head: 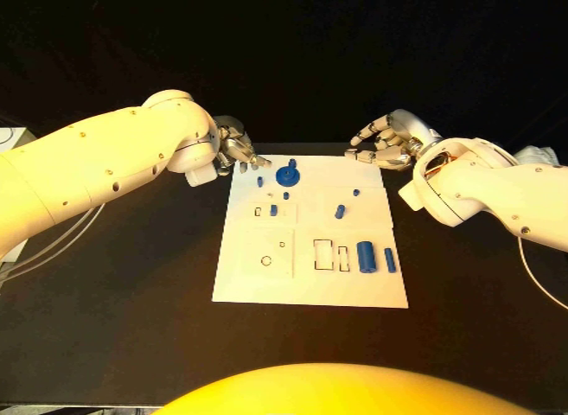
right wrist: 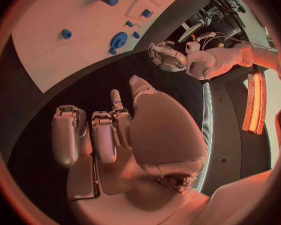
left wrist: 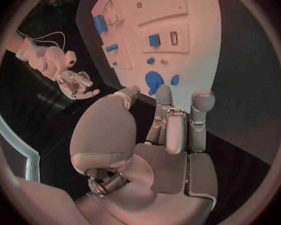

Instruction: Assemble the parts on the task board

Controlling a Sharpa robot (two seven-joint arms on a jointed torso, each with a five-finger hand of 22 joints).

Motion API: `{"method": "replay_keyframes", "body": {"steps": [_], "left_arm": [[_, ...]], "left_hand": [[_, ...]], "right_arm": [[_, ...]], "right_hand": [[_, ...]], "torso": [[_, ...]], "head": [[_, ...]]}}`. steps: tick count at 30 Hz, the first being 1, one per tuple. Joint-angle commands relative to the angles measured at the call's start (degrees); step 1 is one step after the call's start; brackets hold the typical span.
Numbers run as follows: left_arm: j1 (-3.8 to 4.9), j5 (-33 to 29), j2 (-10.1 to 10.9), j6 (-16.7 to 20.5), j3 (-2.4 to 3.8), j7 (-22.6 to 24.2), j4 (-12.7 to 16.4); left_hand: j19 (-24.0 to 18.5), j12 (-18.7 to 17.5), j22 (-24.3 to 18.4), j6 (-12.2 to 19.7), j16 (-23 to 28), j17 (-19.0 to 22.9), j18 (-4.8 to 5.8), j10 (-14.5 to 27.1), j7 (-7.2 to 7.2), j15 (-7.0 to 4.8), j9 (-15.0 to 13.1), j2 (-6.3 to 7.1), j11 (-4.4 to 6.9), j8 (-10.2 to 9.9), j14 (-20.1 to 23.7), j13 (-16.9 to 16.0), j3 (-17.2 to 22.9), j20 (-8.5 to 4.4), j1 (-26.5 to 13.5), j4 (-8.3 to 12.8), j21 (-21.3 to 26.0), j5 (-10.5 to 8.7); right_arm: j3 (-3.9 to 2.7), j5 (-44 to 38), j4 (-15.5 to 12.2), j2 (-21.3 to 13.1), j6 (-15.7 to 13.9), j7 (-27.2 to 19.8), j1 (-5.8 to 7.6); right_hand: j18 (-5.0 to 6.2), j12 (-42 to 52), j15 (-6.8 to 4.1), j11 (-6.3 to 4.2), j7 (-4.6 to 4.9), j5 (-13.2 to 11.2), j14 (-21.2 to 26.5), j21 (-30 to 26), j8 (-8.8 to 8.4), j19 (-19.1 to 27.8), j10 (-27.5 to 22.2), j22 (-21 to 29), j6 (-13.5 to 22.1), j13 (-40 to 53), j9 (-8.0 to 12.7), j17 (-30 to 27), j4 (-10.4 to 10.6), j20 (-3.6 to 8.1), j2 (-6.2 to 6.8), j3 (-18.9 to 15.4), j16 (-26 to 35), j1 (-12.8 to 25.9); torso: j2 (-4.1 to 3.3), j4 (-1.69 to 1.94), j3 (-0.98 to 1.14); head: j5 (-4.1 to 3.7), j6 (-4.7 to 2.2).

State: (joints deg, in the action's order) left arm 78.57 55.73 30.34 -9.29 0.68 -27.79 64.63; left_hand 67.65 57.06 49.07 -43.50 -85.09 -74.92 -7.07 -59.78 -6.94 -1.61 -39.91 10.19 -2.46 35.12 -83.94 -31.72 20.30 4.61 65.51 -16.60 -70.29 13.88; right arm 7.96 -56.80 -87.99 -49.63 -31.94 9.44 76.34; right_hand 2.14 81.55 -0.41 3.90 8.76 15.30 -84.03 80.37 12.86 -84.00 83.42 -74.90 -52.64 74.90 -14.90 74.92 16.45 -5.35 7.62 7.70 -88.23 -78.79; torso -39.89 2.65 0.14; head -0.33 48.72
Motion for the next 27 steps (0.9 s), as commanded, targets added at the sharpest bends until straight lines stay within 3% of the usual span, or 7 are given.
{"method": "replay_keyframes", "body": {"steps": [1,4,10,19,27], "left_arm": [[0.35,-2.14,-0.92,-0.19,0.13,2.89,-1.97],[0.51,-1.28,-1.82,-0.31,0.18,3.32,-3.93],[0.64,0.40,-4.03,-0.77,0.09,3.71,-8.42],[0.48,1.31,-7.08,-5.31,-0.87,3.63,-14.53],[-0.04,1.36,-8.39,-6.62,-1.28,3.83,-17.50]], "left_hand": [[-0.14,0.14,-0.01,0.31,0.30,-5.72,-0.92,0.25,-0.04,0.57,0.22,0.00,-0.11,-0.27,-1.71,0.08,-0.10,0.41,0.64,0.14,0.15,0.30],[-0.04,0.17,0.17,0.22,0.23,-5.83,-0.89,0.27,-0.07,0.59,0.30,-0.03,-0.14,-0.28,-1.76,0.10,-0.07,0.44,0.79,0.13,0.07,0.31],[0.27,0.28,0.65,-0.34,-0.07,-6.28,-0.81,0.22,-0.04,0.63,0.46,-0.03,-0.15,-0.10,-2.00,0.15,-0.18,0.51,0.88,-0.02,-0.18,0.26],[0.19,0.35,0.46,-0.77,-0.03,-6.13,-0.87,0.22,0.02,0.63,0.58,0.01,-0.13,0.06,-1.95,0.21,-0.42,0.54,0.65,-0.12,-0.11,0.16],[0.03,0.30,0.25,-0.87,0.04,-5.96,-0.91,0.42,-0.01,0.69,0.76,-0.11,-0.18,0.04,-1.83,0.31,-0.72,0.57,0.09,-0.20,0.01,0.04]], "right_arm": [[-0.02,0.14,0.06,0.09,0.27,-0.76,-0.02],[-0.02,0.16,0.08,0.14,0.26,-0.81,-0.02],[-0.02,0.19,-0.03,0.18,0.24,-0.83,-0.02],[-0.03,0.19,-0.40,0.14,0.17,-0.82,0.00],[-0.04,0.09,-0.65,0.15,-0.08,-0.86,0.06]], "right_hand": [[0.43,-0.26,-0.03,0.03,0.01,-0.30,-5.12,-0.39,0.22,-1.96,-0.27,-7.11,0.34,8.27,-0.06,11.95,0.14,0.01,0.02,0.08,0.20,0.50],[0.45,-0.38,-0.04,0.02,0.00,-0.39,-5.09,-0.49,0.24,-1.93,-0.36,-7.04,0.36,8.17,-0.06,11.82,0.12,0.01,0.04,0.08,0.28,0.54],[0.45,-0.38,-0.04,0.02,0.00,-0.39,-5.09,-0.49,0.24,-1.93,-0.36,-7.04,0.36,8.17,-0.06,11.82,0.12,0.01,0.04,0.08,0.28,0.54],[0.45,-0.38,-0.04,0.02,0.00,-0.39,-5.09,-0.49,0.24,-1.93,-0.36,-7.04,0.36,8.17,-0.06,11.82,0.12,0.01,0.04,0.08,0.28,0.54],[0.48,-0.39,-0.04,0.01,-0.01,-0.43,-5.08,-0.60,0.28,-1.89,-0.36,-6.96,0.38,8.16,-0.07,11.78,0.11,0.02,0.02,0.12,0.31,0.59]], "torso": [[-0.18,-0.03,0.00],[-0.36,-0.10,0.06],[-0.70,-0.16,-0.02],[-1.40,-0.43,-0.05],[-1.80,-0.61,-0.06]], "head": [[0.23,-0.64],[0.38,-0.90],[0.58,-1.39],[1.04,-1.88],[1.24,-2.18]]}}
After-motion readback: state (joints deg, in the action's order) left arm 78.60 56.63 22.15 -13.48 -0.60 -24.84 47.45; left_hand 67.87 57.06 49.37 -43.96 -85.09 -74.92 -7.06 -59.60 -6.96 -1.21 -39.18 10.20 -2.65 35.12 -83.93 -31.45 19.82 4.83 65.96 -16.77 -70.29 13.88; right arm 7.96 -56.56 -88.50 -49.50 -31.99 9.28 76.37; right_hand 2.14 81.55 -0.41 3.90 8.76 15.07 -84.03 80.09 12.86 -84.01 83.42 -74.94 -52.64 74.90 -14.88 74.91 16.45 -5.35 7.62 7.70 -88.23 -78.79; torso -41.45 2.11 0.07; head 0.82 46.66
